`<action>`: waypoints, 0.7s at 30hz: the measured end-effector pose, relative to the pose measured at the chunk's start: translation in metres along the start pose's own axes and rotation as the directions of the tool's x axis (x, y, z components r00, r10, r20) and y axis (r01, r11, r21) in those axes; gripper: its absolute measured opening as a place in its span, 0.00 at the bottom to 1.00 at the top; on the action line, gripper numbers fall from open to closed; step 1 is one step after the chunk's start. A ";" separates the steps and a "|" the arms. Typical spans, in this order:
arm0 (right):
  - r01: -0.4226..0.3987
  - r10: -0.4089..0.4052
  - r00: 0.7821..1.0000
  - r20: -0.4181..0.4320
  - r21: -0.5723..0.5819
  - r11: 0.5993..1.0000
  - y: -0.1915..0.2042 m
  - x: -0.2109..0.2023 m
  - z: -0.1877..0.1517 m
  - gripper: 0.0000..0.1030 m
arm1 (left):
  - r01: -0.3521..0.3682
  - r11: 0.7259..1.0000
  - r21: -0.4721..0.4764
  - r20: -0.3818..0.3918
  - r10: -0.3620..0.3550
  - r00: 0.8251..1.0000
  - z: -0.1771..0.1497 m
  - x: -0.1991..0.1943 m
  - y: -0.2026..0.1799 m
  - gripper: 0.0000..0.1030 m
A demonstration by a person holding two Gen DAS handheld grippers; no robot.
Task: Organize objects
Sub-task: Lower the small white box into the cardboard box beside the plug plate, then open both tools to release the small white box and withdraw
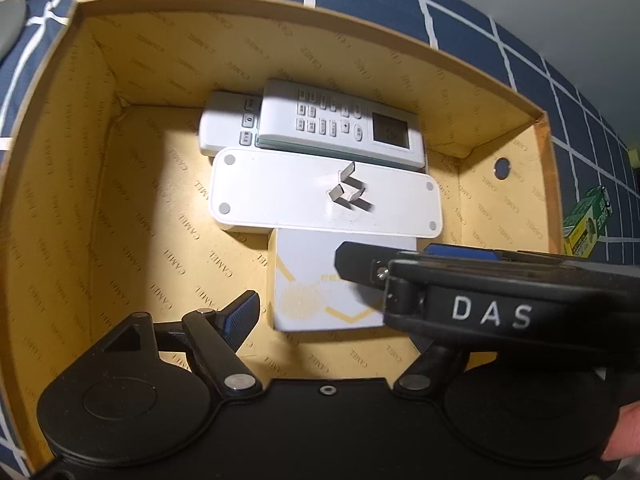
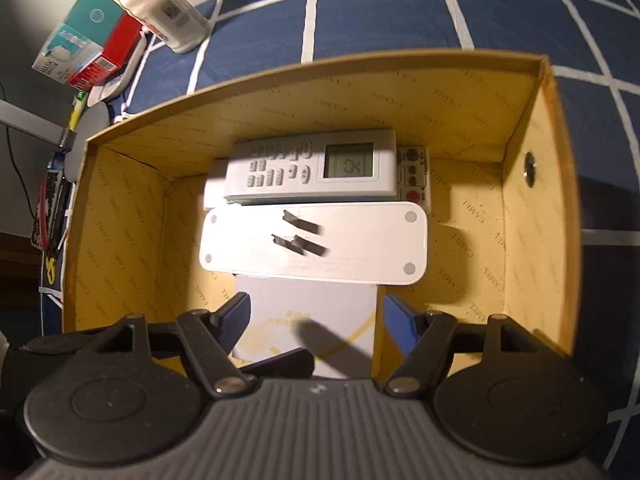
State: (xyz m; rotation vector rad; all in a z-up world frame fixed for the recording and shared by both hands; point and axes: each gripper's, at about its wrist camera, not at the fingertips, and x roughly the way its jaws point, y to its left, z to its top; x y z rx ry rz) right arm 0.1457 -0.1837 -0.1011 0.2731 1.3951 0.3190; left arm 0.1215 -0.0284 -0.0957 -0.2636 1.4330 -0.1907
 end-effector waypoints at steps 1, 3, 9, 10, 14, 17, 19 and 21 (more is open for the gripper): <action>-0.002 0.002 1.000 0.009 -0.001 1.000 0.001 -0.004 -0.001 0.70 | -0.005 1.000 -0.001 0.010 0.005 1.000 -0.001 -0.004 -0.001 0.74; -0.011 0.011 1.000 0.024 -0.007 1.000 0.002 -0.013 -0.004 0.70 | -0.016 1.000 -0.004 0.029 0.016 0.999 -0.006 -0.012 -0.004 0.75; -0.015 0.017 0.997 0.079 -0.023 1.000 0.004 -0.045 -0.016 0.72 | -0.046 0.999 -0.007 0.078 0.047 0.996 -0.023 -0.039 -0.014 0.79; -0.014 0.016 0.996 0.087 -0.026 1.000 0.004 -0.050 -0.018 0.73 | -0.051 0.999 -0.006 0.087 0.051 0.995 -0.026 -0.043 -0.017 0.79; 0.002 0.001 0.993 0.115 -0.030 1.000 0.001 -0.069 -0.029 0.75 | -0.072 0.997 0.001 0.115 0.071 0.991 -0.038 -0.057 -0.028 0.84; 0.007 -0.004 0.990 0.140 -0.024 1.000 -0.006 -0.084 -0.037 0.77 | -0.087 0.996 0.009 0.130 0.085 0.988 -0.046 -0.064 -0.038 0.86; 0.013 -0.009 0.988 0.154 -0.023 1.000 -0.012 -0.093 -0.042 0.78 | -0.093 0.996 0.015 0.136 0.090 0.987 -0.051 -0.067 -0.045 0.87; 0.021 -0.017 0.986 0.165 -0.020 1.000 -0.019 -0.101 -0.047 0.78 | -0.101 0.995 0.021 0.140 0.097 0.985 -0.055 -0.068 -0.053 0.88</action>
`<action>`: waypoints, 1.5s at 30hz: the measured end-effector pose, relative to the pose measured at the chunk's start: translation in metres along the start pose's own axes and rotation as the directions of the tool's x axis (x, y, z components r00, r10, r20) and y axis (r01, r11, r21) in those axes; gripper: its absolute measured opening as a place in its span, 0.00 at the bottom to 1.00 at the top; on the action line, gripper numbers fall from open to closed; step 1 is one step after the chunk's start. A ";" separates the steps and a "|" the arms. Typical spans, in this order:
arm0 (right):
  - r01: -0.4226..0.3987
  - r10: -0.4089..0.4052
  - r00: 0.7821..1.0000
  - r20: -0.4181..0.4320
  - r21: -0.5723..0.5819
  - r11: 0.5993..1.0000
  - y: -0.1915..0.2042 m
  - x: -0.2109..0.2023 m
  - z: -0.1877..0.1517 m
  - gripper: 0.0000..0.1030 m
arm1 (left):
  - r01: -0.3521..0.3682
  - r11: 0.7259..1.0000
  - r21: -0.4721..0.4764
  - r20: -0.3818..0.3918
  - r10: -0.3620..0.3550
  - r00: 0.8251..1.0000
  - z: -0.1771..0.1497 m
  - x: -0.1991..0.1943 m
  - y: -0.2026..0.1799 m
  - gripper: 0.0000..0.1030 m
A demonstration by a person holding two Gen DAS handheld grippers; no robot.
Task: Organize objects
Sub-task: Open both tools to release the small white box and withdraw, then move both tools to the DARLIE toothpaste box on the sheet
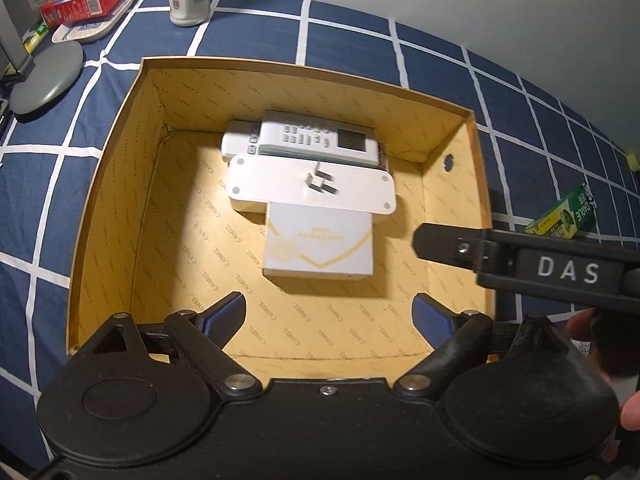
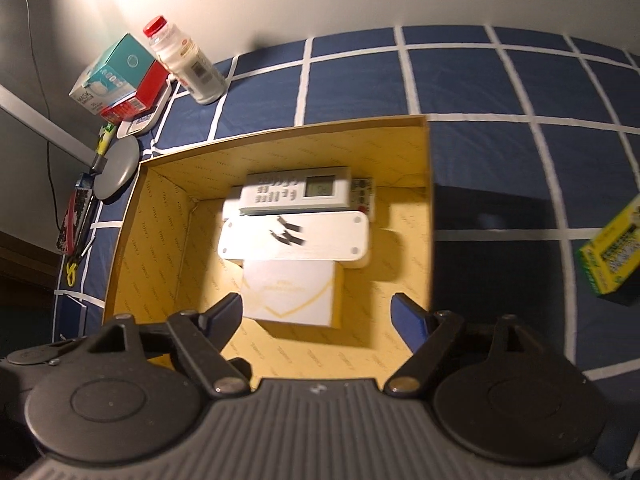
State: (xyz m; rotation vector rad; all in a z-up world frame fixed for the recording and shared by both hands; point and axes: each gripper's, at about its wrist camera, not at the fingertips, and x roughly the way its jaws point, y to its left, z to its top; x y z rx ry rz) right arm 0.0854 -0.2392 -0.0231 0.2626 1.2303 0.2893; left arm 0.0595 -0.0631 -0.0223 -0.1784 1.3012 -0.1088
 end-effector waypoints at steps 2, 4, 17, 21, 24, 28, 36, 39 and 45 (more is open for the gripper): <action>0.008 -0.008 1.000 0.008 0.004 1.000 -0.008 -0.009 -0.003 0.82 | -0.010 1.000 0.005 0.003 0.010 1.000 -0.003 -0.001 -0.009 0.92; 0.015 -0.016 1.000 0.016 0.003 1.000 -0.018 -0.018 -0.006 0.84 | -0.017 1.000 0.011 0.009 0.017 1.000 -0.005 -0.003 -0.020 0.93; 0.091 -0.091 0.994 0.060 0.008 0.996 -0.121 -0.078 -0.003 0.98 | -0.045 0.997 0.056 0.022 0.044 0.999 -0.013 0.006 -0.117 1.00; 0.108 -0.108 0.992 0.064 -0.008 0.994 -0.151 -0.094 0.000 1.00 | -0.053 0.997 0.049 0.024 0.052 0.998 -0.015 0.010 -0.144 1.00; 0.115 -0.114 0.991 0.066 -0.015 0.993 -0.174 -0.105 0.002 1.00 | -0.072 0.996 0.048 0.027 0.070 0.997 -0.017 0.015 -0.163 1.00; 0.122 -0.120 0.991 0.064 -0.036 0.992 -0.206 -0.117 0.003 1.00 | -0.087 0.996 0.030 0.033 0.086 0.996 -0.020 0.022 -0.187 1.00; 0.130 -0.127 0.991 0.041 -0.093 0.987 -0.266 -0.133 0.009 1.00 | -0.103 0.994 -0.024 0.028 0.103 0.994 -0.032 0.041 -0.228 1.00; 0.139 -0.136 0.990 0.033 -0.118 0.983 -0.283 -0.137 0.011 1.00 | -0.105 0.994 -0.043 0.029 0.107 0.994 -0.035 0.046 -0.243 1.00; 0.138 -0.137 0.990 0.018 -0.148 0.979 -0.314 -0.140 0.023 1.00 | -0.117 0.991 -0.067 0.027 0.119 0.992 -0.034 0.057 -0.268 1.00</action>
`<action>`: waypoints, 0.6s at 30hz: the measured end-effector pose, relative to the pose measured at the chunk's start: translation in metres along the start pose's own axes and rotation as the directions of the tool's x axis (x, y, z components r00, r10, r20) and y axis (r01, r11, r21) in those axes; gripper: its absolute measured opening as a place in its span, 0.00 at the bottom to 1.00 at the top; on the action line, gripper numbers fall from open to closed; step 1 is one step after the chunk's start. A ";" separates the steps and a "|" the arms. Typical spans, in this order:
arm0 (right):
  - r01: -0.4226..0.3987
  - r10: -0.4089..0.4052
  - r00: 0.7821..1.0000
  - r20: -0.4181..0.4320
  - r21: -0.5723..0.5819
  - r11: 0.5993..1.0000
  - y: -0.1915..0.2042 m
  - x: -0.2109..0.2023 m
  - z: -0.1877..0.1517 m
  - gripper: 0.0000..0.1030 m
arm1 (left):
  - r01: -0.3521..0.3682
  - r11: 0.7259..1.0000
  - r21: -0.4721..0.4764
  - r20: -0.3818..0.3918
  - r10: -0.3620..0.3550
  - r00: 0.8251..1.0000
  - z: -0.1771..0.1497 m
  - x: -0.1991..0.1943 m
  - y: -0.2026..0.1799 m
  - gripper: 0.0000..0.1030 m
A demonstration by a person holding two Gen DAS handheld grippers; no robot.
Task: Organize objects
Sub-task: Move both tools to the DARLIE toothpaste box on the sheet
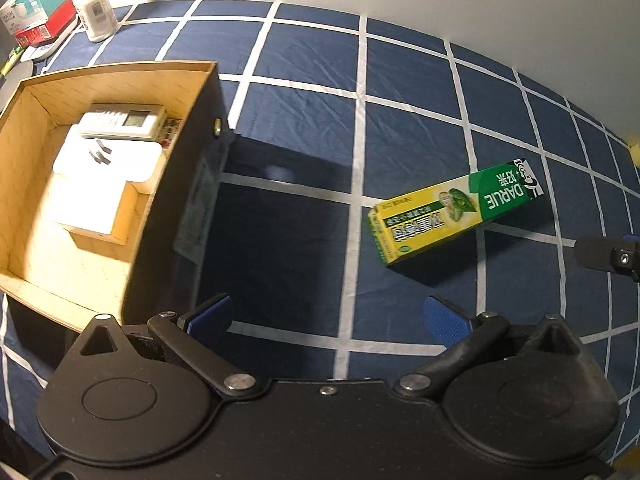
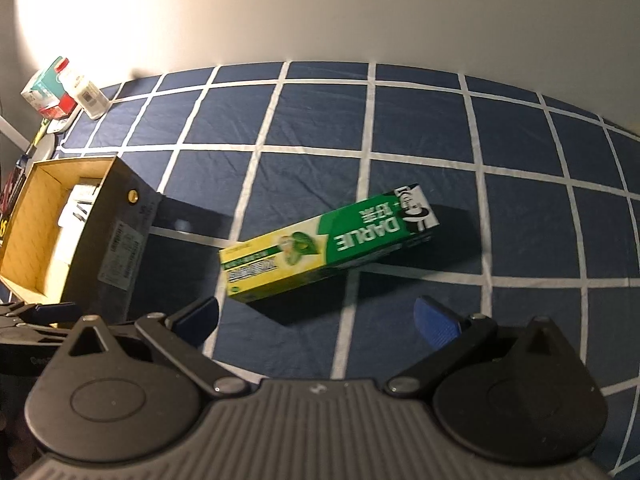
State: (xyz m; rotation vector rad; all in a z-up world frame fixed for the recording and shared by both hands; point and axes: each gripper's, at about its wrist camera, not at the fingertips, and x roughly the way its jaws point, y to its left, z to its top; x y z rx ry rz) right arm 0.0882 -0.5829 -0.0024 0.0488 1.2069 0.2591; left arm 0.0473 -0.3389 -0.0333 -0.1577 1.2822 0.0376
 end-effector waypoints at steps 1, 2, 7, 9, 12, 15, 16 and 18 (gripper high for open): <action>0.001 -0.001 1.000 -0.005 -0.002 1.000 -0.005 0.001 0.002 1.00 | -0.004 1.000 -0.003 -0.003 0.004 1.000 0.001 0.002 -0.004 1.00; 0.001 -0.001 1.000 -0.008 -0.005 1.000 -0.010 0.003 0.004 1.00 | -0.008 1.000 -0.006 -0.005 0.008 1.000 0.002 0.004 -0.007 1.00; -0.009 0.009 0.999 -0.034 -0.014 1.000 -0.035 0.015 0.020 1.00 | -0.022 0.999 -0.035 -0.023 0.021 1.000 0.011 0.020 -0.021 1.00; -0.013 0.012 0.999 -0.049 -0.016 1.000 -0.045 0.024 0.029 1.00 | -0.026 0.998 -0.050 -0.030 0.025 0.999 0.017 0.028 -0.026 1.00; -0.023 0.021 0.997 -0.077 -0.026 0.999 -0.058 0.042 0.043 1.00 | -0.027 0.997 -0.068 -0.042 0.024 0.999 0.026 0.041 -0.032 1.00; -0.038 0.033 0.993 -0.113 -0.036 0.999 -0.069 0.064 0.055 1.00 | -0.032 0.995 -0.091 -0.059 0.027 0.998 0.034 0.056 -0.037 1.00; -0.044 0.039 0.992 -0.123 -0.039 0.998 -0.072 0.071 0.059 1.00 | -0.034 0.995 -0.098 -0.066 0.028 0.997 0.037 0.061 -0.039 1.00; -0.061 0.054 0.988 -0.144 -0.048 0.997 -0.077 0.086 0.065 1.00 | -0.037 0.993 -0.110 -0.078 0.029 0.997 0.041 0.070 -0.041 1.00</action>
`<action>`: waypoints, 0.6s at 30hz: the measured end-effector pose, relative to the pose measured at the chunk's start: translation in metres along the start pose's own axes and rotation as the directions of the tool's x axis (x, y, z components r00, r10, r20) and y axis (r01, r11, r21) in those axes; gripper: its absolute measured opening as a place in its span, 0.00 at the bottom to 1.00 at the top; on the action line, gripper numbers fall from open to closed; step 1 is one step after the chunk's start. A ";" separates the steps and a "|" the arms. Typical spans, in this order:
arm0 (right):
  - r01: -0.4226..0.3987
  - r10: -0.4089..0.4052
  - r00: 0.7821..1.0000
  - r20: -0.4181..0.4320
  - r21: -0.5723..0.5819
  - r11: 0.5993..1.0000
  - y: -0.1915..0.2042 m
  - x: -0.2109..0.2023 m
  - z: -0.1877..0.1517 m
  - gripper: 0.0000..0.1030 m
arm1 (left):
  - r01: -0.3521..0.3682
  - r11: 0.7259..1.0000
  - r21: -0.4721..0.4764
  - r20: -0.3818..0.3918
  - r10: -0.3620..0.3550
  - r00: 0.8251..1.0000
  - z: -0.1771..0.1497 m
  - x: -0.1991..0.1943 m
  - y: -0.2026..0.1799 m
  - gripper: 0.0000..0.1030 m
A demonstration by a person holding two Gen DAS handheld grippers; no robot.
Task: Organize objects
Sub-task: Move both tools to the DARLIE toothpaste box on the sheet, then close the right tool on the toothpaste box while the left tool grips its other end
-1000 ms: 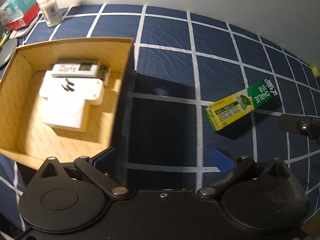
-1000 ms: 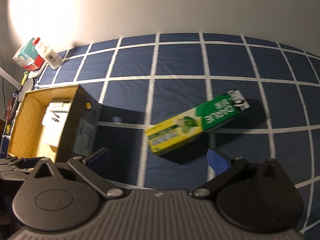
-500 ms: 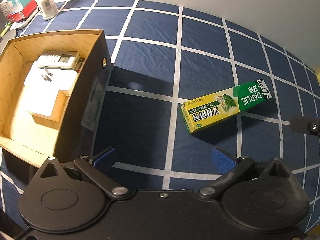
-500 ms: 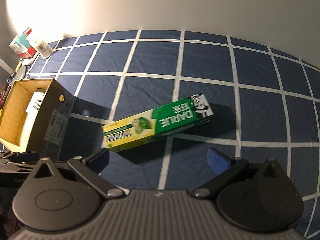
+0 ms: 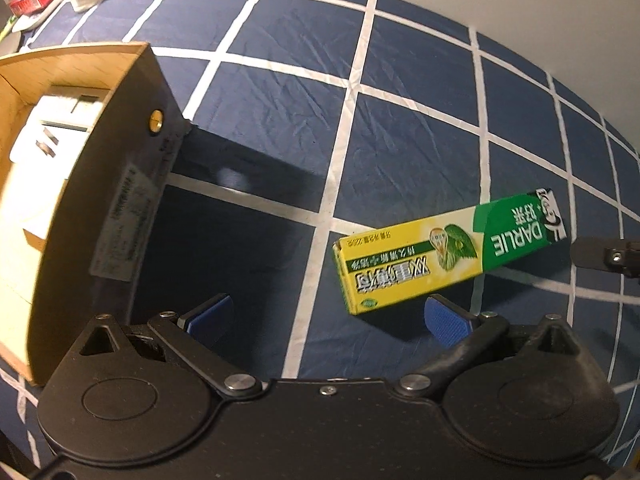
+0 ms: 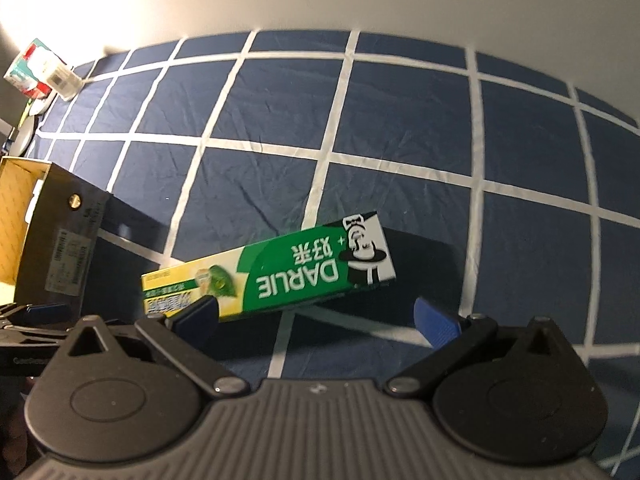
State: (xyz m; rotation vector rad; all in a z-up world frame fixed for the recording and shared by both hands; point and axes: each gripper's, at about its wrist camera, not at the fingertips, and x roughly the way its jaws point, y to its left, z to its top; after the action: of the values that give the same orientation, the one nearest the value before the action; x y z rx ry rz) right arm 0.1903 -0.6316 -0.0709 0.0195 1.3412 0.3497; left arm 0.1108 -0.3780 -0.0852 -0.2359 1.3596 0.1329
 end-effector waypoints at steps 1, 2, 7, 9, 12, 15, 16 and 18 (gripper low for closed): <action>-0.006 0.006 1.000 -0.010 -0.005 1.000 -0.002 0.007 0.004 1.00 | -0.001 1.000 -0.006 -0.006 0.001 1.000 0.002 0.004 -0.001 1.00; -0.011 0.011 1.000 -0.022 -0.011 1.000 -0.005 0.014 0.008 1.00 | -0.001 1.000 -0.013 -0.011 0.001 1.000 0.003 0.009 -0.003 1.00; -0.043 0.041 0.997 -0.069 -0.028 0.999 -0.011 0.044 0.022 1.00 | -0.011 0.999 -0.031 -0.038 0.010 0.999 0.009 0.027 -0.008 1.00; -0.055 0.052 0.995 -0.086 -0.036 0.998 -0.011 0.055 0.027 1.00 | -0.011 0.999 -0.040 -0.045 0.009 0.999 0.010 0.032 -0.010 1.00; -0.064 0.059 0.992 -0.113 -0.045 0.997 -0.011 0.070 0.032 1.00 | -0.002 0.999 -0.051 -0.051 0.000 0.999 0.012 0.039 -0.013 1.00; -0.075 0.066 0.988 -0.140 -0.057 0.996 -0.010 0.082 0.036 1.00 | 0.004 0.999 -0.051 -0.058 -0.007 0.998 0.013 0.045 -0.016 1.00; -0.076 0.068 0.987 -0.147 -0.056 0.996 -0.010 0.085 0.037 1.00 | 0.006 0.999 -0.050 -0.060 -0.009 0.998 0.013 0.047 -0.017 1.00; -0.080 0.071 0.985 -0.159 -0.048 0.996 -0.009 0.090 0.038 1.00 | 0.007 0.999 -0.050 -0.066 -0.011 0.998 0.013 0.050 -0.018 1.00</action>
State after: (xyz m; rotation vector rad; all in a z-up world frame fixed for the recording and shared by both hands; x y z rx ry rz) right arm 0.2454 -0.6094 -0.1490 -0.0024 1.4894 0.4592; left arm 0.1378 -0.3943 -0.1298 -0.2905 1.4217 0.1530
